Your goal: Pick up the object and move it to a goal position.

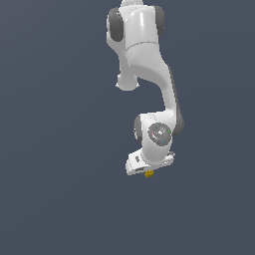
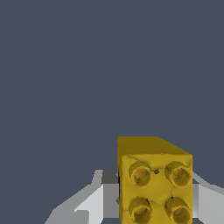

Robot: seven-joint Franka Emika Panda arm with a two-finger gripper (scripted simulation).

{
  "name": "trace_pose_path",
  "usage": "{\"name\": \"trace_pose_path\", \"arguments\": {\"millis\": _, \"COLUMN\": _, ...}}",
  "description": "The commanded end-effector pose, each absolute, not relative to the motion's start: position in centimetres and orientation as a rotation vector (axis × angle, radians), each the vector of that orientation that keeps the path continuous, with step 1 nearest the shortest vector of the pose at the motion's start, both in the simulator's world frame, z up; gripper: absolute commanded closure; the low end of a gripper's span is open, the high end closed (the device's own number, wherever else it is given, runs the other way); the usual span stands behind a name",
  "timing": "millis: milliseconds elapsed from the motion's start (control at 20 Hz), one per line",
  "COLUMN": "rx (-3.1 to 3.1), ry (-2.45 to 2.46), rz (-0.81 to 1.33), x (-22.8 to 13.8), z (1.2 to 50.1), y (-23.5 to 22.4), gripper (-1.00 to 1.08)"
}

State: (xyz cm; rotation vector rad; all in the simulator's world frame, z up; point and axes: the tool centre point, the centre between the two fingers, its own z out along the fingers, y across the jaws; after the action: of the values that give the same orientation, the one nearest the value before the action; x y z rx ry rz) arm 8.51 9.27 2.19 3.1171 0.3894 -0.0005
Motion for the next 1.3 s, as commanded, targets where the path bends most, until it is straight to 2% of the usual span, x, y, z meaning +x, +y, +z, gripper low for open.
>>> {"name": "trace_pose_path", "arguments": {"millis": 0, "rx": 3.117, "ry": 0.390, "rz": 0.000, "x": 8.5, "z": 2.2, "y": 9.3, "gripper": 1.08}}
{"name": "trace_pose_path", "arguments": {"millis": 550, "rx": 3.117, "ry": 0.390, "rz": -0.001, "x": 8.3, "z": 3.2, "y": 7.8, "gripper": 1.08}}
{"name": "trace_pose_path", "arguments": {"millis": 1250, "rx": 3.118, "ry": 0.390, "rz": 0.000, "x": 7.1, "z": 10.3, "y": -2.7, "gripper": 1.08}}
